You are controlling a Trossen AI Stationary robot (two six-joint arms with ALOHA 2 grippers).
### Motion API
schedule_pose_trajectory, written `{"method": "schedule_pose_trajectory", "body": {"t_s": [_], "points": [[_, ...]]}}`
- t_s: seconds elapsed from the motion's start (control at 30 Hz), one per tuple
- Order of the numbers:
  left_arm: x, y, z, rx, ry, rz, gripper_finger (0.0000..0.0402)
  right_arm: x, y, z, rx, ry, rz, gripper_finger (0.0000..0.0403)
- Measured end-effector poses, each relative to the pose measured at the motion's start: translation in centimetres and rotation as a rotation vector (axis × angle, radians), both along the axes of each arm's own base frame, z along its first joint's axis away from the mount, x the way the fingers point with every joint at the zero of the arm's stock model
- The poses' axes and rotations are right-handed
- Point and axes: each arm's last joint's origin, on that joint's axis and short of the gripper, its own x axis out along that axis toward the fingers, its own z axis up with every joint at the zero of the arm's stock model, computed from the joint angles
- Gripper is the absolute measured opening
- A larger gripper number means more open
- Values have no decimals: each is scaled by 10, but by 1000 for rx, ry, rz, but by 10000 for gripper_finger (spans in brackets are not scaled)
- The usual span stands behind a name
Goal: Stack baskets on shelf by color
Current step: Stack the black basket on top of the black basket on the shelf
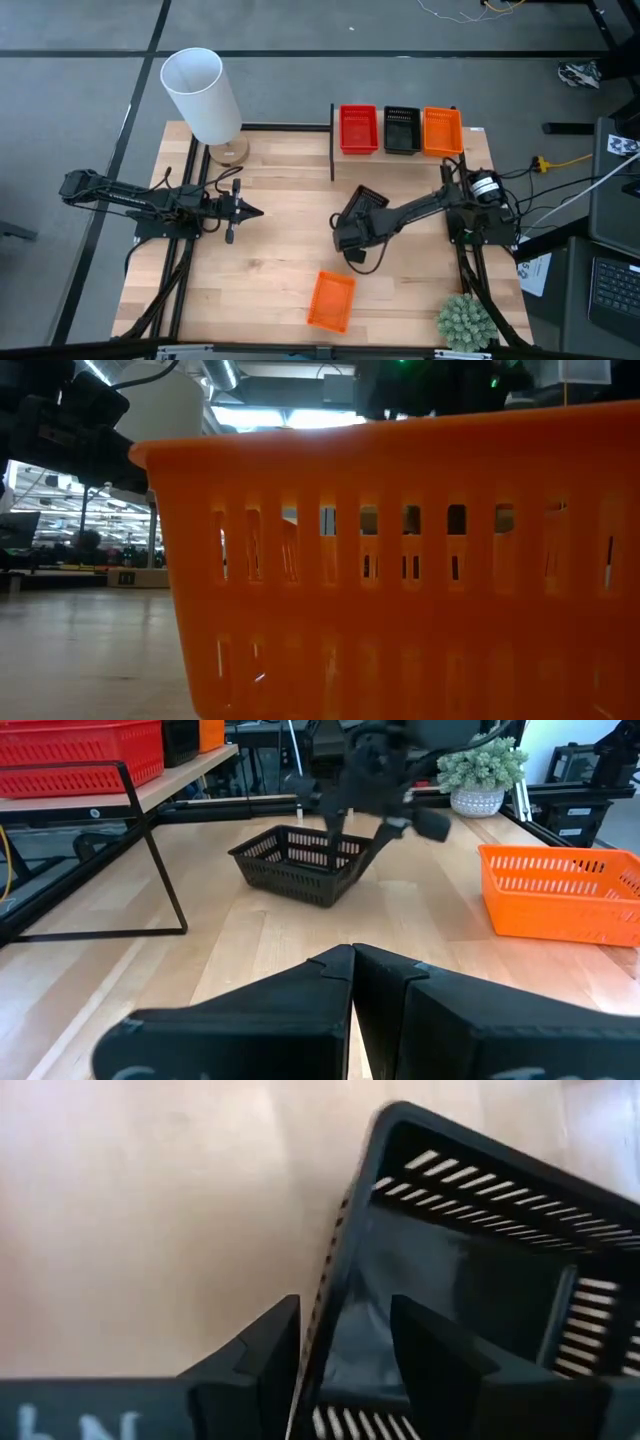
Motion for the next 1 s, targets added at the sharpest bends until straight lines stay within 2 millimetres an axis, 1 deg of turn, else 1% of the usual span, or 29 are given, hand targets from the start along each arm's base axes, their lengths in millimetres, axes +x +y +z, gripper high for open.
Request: {"method": "schedule_pose_trajectory", "body": {"t_s": [0.1, 0.17, 0.23, 0.3, 0.33, 0.4, 0.5, 0.6, 0.7, 0.77, 0.83, 0.9, 1.0], "points": [[0, 0, 0, 0, 0, 0, 0, -1, -7, -8, 6, -7, -19, 154], [0, 0, 0, 0, 0, 0, 0, -3, -8, -10, 34, 5, -18, 134], [0, 0, 0, 1, 0, 0, 0, -4, -7, -11, 57, 17, -14, 96], [0, 0, 0, 1, 0, 0, 0, -4, -6, -11, 79, 18, -9, 41], [0, 0, 0, 1, 0, 0, 0, -4, -5, -11, 78, 21, -5, 21], [0, 0, 0, 1, 0, 0, 0, -4, -1, -9, 66, 18, 3, 11], [0, 0, 0, 1, 0, 0, 0, 1, 7, 0, 34, -13, 22, 4], [0, 0, 0, 1, 0, 0, 0, 8, 19, 17, 39, -45, 51, 2], [0, 0, 0, 1, 0, 0, 0, 14, 34, 41, 30, -68, 114, 2], [0, 0, 0, 1, 0, 0, 0, 15, 45, 59, -7, -70, 186, 2], [0, 0, 0, 1, 0, 0, 0, 14, 52, 77, -91, -46, 269, 1], [0, 0, 0, 1, 0, 0, 0, 10, 54, 95, -204, -5, 305, 1], [0, 0, 0, 1, 1, 0, 0, 3, 45, 124, -364, 46, 269, 1]]}}
